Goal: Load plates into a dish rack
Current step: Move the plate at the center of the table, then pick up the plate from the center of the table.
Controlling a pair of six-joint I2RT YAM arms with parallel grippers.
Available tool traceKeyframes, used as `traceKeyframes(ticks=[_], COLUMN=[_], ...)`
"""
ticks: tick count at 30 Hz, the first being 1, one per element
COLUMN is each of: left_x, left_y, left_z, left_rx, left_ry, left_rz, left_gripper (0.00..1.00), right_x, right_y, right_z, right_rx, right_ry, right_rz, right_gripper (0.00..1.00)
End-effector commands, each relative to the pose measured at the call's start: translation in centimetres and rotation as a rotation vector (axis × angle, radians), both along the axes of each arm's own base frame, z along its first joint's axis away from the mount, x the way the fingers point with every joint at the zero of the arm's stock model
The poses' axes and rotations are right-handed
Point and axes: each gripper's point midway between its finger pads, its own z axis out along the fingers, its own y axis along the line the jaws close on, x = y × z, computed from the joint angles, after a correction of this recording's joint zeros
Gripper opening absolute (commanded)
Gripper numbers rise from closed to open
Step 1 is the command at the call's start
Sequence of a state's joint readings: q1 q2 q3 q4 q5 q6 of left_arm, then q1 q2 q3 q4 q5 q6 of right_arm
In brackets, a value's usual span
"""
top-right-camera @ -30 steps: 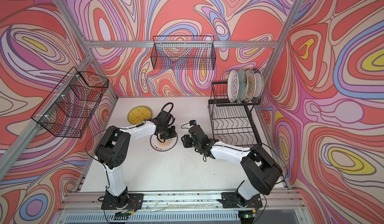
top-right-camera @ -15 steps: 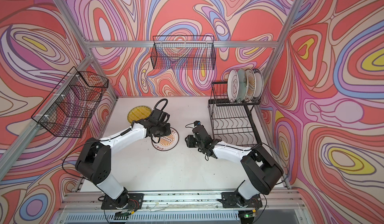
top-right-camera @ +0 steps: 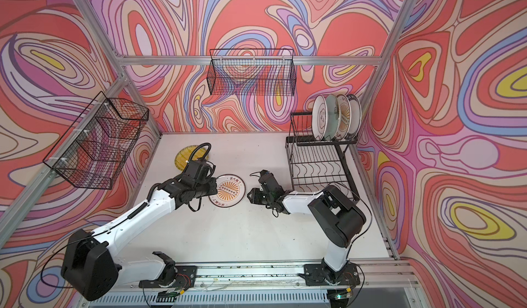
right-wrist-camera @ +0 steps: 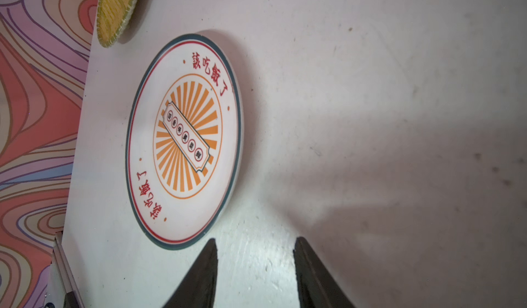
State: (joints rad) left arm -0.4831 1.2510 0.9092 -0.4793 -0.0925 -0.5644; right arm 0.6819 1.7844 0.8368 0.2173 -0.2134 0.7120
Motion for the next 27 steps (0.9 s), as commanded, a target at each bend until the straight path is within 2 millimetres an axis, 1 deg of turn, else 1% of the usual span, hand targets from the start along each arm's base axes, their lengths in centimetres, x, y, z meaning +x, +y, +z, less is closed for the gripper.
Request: traceKeyframes(ticks=[1, 10, 14, 27], left_x=[-0.8, -1.8, -2.0, -2.0], left_y=[0.9, 2.2, 2.7, 2.9], left_z=[-0.1, -0.3, -0.5, -1.3], left_rx=[0.013, 0.009, 0.000, -0.064], left_ry=[-0.012, 0.002, 0.036, 0.069], left_rz=[-0.007, -0.001, 0.009, 0.040], left_gripper=[0.31, 0.32, 0.32, 0.31], right_x=[0.8, 2.0, 2.4, 3.0], right_y=[1.6, 2.8, 2.9, 3.0], right_z=[0.3, -0.7, -1.0, -2.7], right_rx=[0.064, 0.080, 0.096, 0.176], right_ry=[0.004, 0.033, 0.050, 0.114], right_rz=[0.019, 0.026, 0.011, -0.012], right_gripper=[0.45, 0.46, 0.45, 0.43])
